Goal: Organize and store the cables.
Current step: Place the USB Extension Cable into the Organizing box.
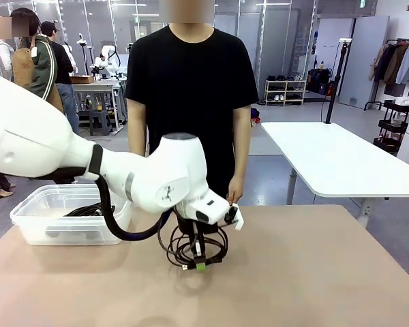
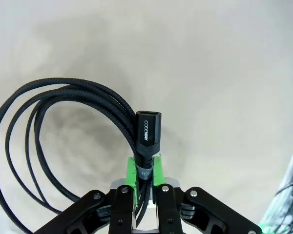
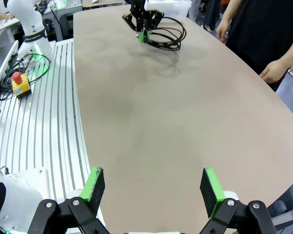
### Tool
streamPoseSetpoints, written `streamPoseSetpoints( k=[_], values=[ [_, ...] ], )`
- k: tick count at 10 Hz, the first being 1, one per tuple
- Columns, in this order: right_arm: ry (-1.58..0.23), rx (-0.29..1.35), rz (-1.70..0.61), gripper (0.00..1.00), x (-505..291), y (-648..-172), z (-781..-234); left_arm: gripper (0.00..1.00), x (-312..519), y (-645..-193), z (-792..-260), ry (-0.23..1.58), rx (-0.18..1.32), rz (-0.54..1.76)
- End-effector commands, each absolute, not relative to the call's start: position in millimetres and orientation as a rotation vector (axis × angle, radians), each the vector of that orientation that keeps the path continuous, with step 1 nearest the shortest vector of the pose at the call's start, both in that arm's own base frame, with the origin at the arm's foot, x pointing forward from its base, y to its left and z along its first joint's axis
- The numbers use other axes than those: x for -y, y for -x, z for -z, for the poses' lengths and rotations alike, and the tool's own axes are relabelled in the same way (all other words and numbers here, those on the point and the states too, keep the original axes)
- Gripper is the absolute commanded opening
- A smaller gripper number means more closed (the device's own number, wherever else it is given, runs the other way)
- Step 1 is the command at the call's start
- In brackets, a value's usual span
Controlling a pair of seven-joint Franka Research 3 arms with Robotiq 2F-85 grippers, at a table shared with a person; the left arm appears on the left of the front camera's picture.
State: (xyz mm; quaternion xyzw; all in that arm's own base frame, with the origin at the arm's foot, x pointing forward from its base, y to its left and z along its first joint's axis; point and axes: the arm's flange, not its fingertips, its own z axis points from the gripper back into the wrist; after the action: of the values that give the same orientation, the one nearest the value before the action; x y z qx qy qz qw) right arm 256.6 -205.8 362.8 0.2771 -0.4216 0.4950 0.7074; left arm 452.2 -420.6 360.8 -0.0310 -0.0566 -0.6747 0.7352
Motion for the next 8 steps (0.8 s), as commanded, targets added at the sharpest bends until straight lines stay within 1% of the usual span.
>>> streamPoseSetpoints(
  k=[1, 3, 4, 8],
  values=[
    [-0.616, 0.949, -1.086, 1.0, 206, -258, -366, 0.0, 399, -448, -425, 0.126, 0.143, 1.521],
    [-0.616, 0.949, -1.086, 1.0, 206, -258, -366, 0.0, 368, -448, -474, 0.07, 0.166, 1.589],
    [-0.616, 0.949, -1.086, 1.0, 206, -258, -366, 0.0, 351, -452, -493, 0.077, 0.199, 1.609],
    [-0.616, 0.949, -1.086, 1.0, 206, -258, -366, 0.0, 259, -476, -540, 0.056, 0.281, 1.6]
  ],
)
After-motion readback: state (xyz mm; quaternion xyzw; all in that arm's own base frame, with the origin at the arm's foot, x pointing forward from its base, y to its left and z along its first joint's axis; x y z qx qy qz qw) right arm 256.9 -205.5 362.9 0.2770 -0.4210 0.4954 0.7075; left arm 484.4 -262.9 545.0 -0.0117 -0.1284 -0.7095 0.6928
